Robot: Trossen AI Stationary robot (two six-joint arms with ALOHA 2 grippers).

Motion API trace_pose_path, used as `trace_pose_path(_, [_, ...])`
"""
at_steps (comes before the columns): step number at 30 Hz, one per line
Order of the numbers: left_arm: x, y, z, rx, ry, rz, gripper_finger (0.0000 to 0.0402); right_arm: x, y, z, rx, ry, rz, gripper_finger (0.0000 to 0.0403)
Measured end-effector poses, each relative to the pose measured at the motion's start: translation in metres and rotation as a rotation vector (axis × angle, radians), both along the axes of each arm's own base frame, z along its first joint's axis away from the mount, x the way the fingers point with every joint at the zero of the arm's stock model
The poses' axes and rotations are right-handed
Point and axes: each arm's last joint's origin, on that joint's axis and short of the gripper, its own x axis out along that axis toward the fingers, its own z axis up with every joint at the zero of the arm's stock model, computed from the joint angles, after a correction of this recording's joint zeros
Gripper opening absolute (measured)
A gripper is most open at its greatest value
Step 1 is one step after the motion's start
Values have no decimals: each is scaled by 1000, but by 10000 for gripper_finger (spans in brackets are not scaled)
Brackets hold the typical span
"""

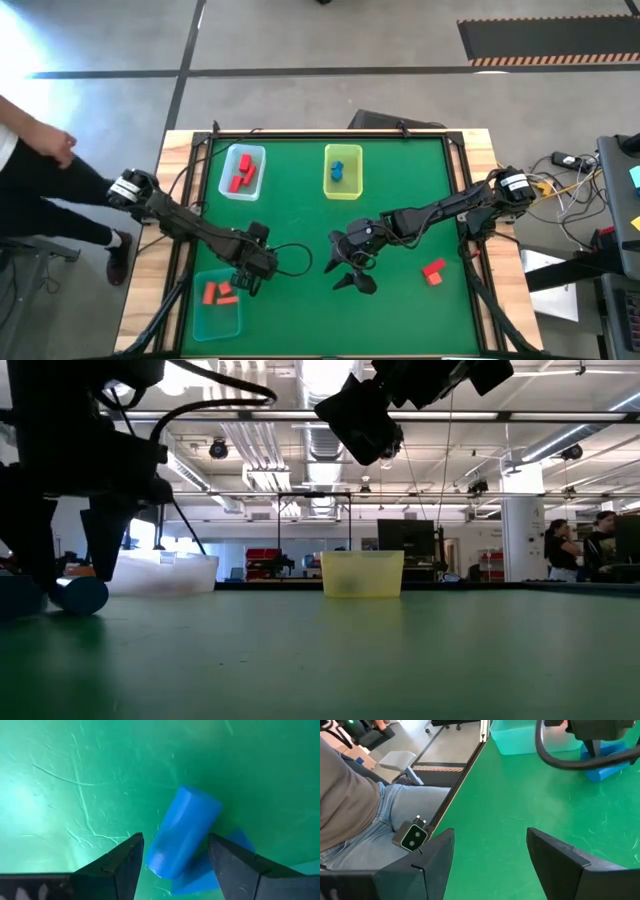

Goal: Sort & place blocks by color
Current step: Put the blue block into the yellow bin

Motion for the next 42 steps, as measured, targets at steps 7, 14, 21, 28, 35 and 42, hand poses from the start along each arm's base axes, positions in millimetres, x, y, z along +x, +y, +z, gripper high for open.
trace_pose_path(7, [-3, 3, -10, 1, -14, 2, 196, 0, 0, 0, 4, 0, -2, 236])
trace_pose_path(14, [-2, 4, -10, 63, -42, 7, 106, 0, 2, 0, -30, -11, -36, 234])
trace_pose_path(21, [3, 4, -1, 98, -99, 21, 25, -4, 9, 4, -52, -29, -25, 232])
trace_pose_path(28, [11, 3, 29, 156, -346, 94, 1, -11, 18, 11, -152, -75, -58, 233])
trace_pose_path(35, [11, -3, 50, 34, -532, 116, 0, -25, 23, 19, -211, -95, -103, 233])
trace_pose_path(42, [1, -8, 36, -233, -320, 192, 56, -46, 21, 23, -201, -110, -164, 232])
